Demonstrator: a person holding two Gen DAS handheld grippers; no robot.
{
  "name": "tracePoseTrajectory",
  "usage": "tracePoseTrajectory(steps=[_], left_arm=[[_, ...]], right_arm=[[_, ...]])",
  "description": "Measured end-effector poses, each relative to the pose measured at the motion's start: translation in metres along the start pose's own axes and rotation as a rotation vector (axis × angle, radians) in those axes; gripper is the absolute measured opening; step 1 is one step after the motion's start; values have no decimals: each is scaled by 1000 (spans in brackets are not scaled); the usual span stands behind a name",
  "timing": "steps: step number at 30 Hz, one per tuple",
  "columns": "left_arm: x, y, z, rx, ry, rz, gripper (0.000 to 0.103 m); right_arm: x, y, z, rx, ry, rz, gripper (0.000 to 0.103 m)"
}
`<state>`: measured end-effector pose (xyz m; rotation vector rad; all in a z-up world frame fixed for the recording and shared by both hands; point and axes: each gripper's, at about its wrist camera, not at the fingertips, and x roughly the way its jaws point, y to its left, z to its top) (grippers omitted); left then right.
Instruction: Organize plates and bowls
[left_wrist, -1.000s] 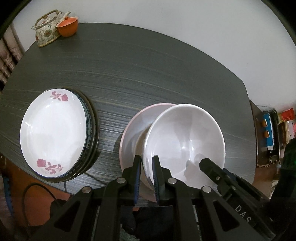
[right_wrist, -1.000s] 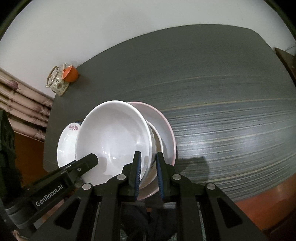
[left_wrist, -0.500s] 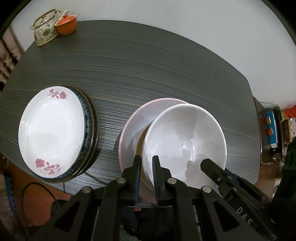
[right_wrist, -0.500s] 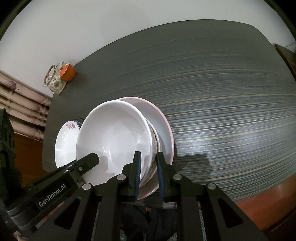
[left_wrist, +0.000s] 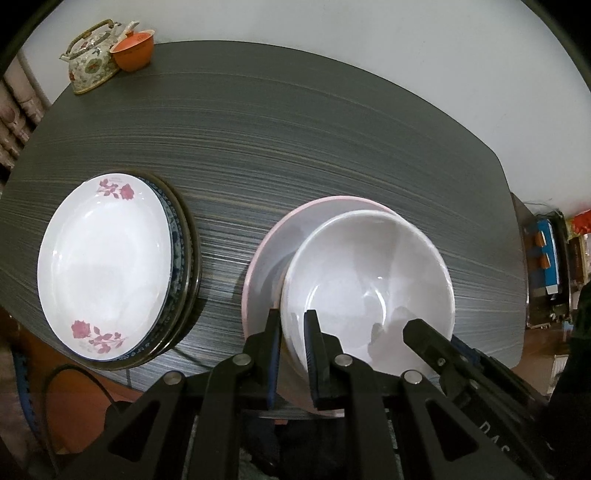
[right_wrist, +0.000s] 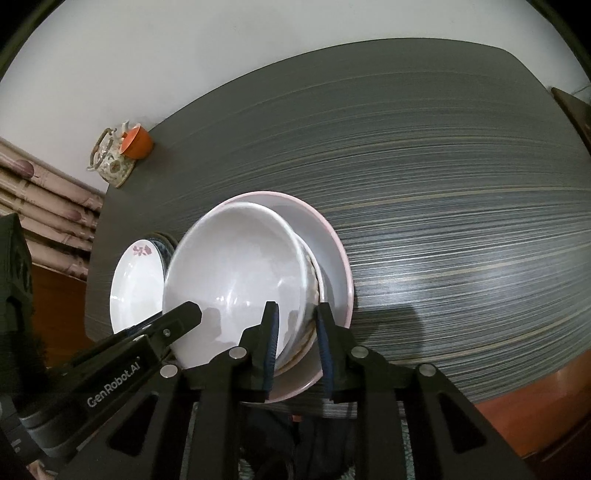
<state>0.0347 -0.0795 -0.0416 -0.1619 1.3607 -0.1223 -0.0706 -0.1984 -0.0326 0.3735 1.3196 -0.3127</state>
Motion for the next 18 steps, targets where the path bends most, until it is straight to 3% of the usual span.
tracePoseTrajectory(steps=[18], left_arm=[[-17, 10, 6, -7, -31, -67, 14]], right_arm=[[-15, -9, 0, 18, -21, 18, 29]])
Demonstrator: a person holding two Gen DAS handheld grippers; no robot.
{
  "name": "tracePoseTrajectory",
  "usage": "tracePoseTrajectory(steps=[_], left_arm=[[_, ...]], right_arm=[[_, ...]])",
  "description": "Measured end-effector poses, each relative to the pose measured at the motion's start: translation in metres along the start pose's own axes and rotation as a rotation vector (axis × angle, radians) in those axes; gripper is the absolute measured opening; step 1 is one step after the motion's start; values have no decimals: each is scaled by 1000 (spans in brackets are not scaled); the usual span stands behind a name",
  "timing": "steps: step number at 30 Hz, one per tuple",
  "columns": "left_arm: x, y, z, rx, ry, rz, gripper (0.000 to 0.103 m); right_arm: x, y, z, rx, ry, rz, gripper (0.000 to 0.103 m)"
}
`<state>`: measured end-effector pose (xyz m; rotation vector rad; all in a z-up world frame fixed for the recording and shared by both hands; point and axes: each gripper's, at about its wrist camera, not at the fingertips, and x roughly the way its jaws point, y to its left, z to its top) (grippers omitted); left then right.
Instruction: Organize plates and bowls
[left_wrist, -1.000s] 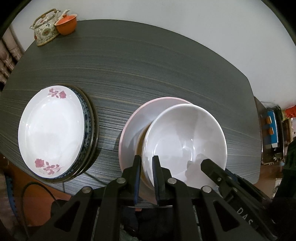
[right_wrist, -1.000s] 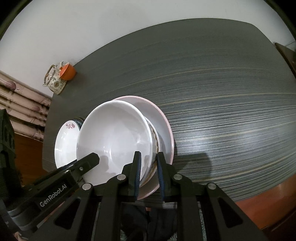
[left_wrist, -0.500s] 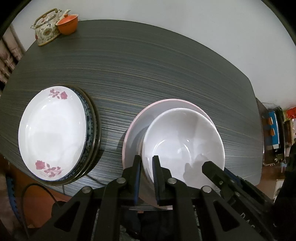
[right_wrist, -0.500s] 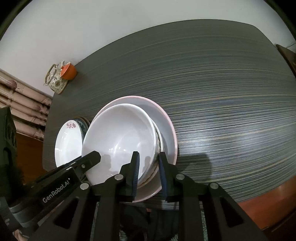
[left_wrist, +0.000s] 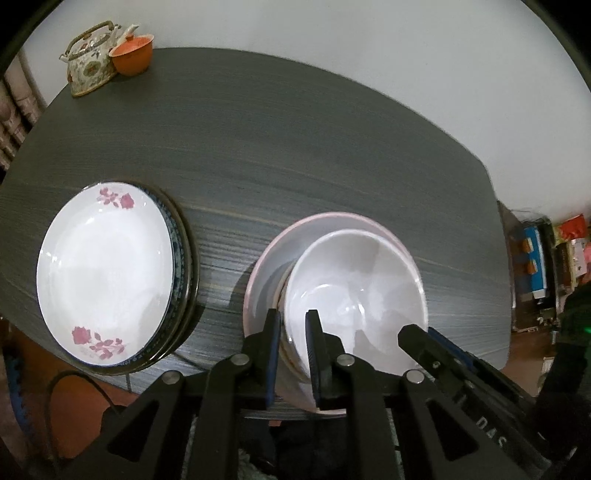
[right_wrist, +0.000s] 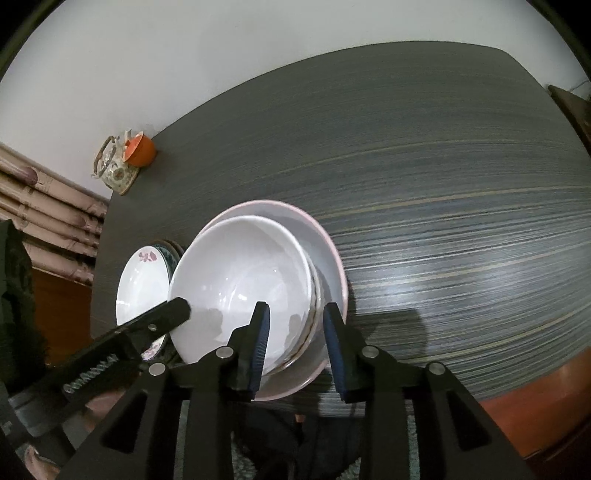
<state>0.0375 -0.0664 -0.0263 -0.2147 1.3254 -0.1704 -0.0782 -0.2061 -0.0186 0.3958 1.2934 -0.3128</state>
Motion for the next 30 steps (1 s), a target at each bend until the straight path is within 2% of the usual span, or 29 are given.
tracePoseTrajectory(steps=[5, 12, 20, 30], left_arm=[[-13, 11, 3, -25, -21, -10, 17], [-16, 36, 7, -91, -5, -18, 17], [2, 48, 8, -146, 63, -35, 17], [25, 48, 13, -155, 115, -26, 17]], right_arm=[[-11, -6, 4, 13, -25, 1, 29], [-20, -21, 10, 33, -41, -35, 29], [-3, -26, 11, 45, 10, -43, 29], [16, -21, 10, 33, 56, -76, 27]])
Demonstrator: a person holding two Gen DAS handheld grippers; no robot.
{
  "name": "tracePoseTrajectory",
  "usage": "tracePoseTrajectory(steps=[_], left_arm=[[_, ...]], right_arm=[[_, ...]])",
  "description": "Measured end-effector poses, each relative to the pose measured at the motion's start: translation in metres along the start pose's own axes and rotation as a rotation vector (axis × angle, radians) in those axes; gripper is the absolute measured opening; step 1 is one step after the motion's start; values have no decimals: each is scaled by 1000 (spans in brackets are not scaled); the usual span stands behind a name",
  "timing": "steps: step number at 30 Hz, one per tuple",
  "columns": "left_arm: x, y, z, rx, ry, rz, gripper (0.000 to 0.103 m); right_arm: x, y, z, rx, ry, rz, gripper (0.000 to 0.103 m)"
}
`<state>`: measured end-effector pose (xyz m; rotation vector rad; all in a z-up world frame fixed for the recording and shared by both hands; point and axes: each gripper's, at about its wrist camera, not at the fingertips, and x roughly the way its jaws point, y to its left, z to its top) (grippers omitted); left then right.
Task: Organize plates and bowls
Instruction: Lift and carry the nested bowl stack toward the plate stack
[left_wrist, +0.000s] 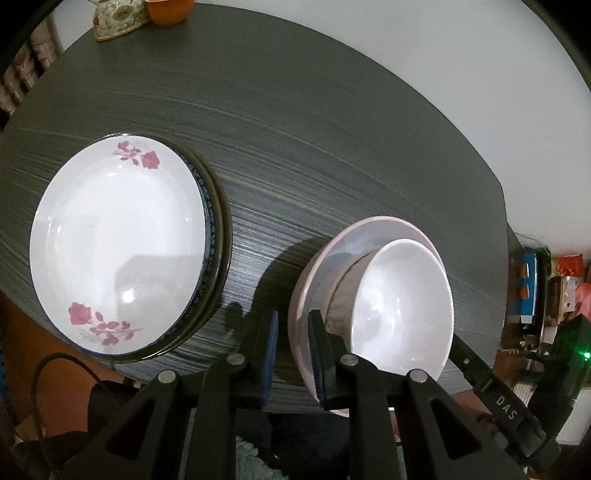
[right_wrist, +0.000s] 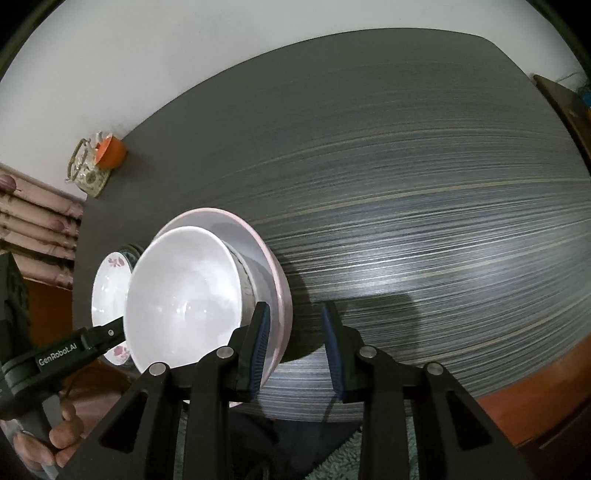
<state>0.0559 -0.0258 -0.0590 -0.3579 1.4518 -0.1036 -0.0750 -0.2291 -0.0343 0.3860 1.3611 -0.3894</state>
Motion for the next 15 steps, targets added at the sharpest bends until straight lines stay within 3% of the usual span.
tracePoseTrajectory(steps=[15], left_arm=[[28, -5, 7, -6, 27, 14, 16]], right_arm=[[22, -1, 5, -15, 50, -24, 27]])
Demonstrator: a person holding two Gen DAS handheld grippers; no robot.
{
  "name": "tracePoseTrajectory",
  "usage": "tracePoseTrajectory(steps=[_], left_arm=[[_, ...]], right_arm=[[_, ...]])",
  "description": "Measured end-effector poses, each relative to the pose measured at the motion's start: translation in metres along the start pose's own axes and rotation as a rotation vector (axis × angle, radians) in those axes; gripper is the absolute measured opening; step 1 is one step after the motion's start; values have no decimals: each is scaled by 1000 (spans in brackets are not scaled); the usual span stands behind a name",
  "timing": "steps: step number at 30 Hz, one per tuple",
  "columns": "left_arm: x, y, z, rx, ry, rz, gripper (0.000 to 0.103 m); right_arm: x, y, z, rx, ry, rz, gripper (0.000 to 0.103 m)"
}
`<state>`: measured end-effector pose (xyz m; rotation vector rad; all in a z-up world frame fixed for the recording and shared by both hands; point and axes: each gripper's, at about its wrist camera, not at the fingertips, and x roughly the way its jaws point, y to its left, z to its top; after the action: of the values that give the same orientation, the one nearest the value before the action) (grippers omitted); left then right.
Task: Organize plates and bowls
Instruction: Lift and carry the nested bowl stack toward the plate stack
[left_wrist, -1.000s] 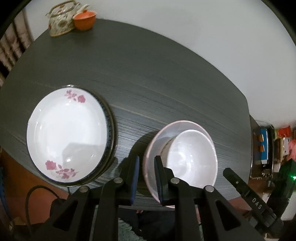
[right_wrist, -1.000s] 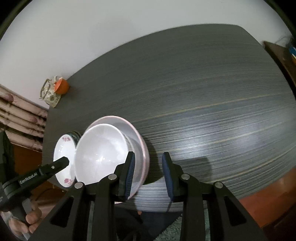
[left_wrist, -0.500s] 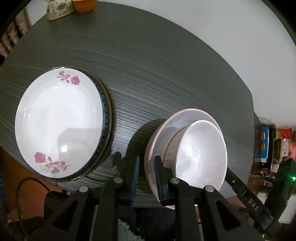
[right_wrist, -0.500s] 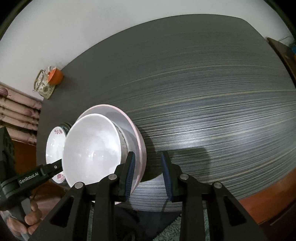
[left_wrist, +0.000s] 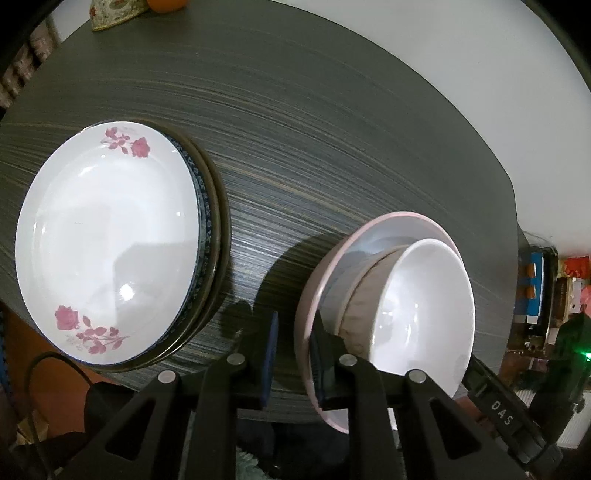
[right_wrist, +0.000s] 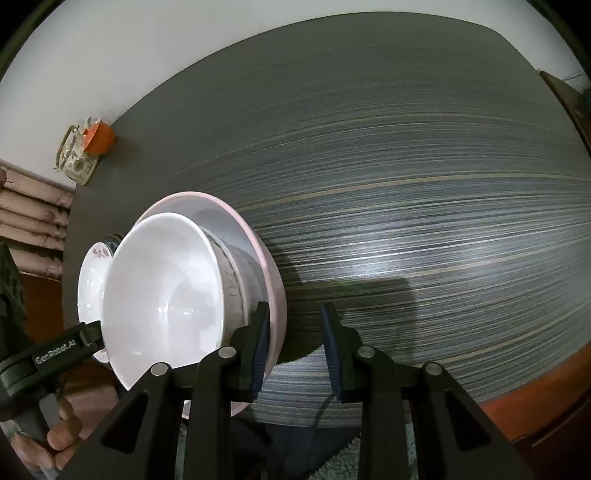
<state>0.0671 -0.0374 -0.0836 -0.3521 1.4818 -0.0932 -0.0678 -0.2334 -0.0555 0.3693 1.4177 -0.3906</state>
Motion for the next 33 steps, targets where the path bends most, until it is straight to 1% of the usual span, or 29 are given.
tracePoseTrajectory(steps=[8, 11, 13, 17, 20, 22, 28, 33], left_arm=[[5, -3, 2, 9, -6, -20, 15], [6, -3, 1, 5, -7, -31, 15], [6, 0, 0, 6, -10, -32, 14], [5, 3, 0, 3, -10, -43, 14], [4, 2, -1, 12, -18, -45, 11], [4, -1, -2, 23, -24, -46, 7], [4, -4, -2, 31, -28, -42, 6], [2, -8, -2, 54, -49, -27, 6]], right_arm=[[4, -5, 4, 12, 7, 15, 27], [4, -5, 5, 12, 7, 26, 22], [3, -3, 4, 5, 3, 30, 16], [3, 1, 2, -3, -4, 40, 11], [1, -2, 1, -5, -9, 36, 11], [0, -2, 1, -4, -13, 39, 11], [0, -2, -1, -2, -21, 43, 11], [-1, 0, -1, -4, -31, 39, 11]])
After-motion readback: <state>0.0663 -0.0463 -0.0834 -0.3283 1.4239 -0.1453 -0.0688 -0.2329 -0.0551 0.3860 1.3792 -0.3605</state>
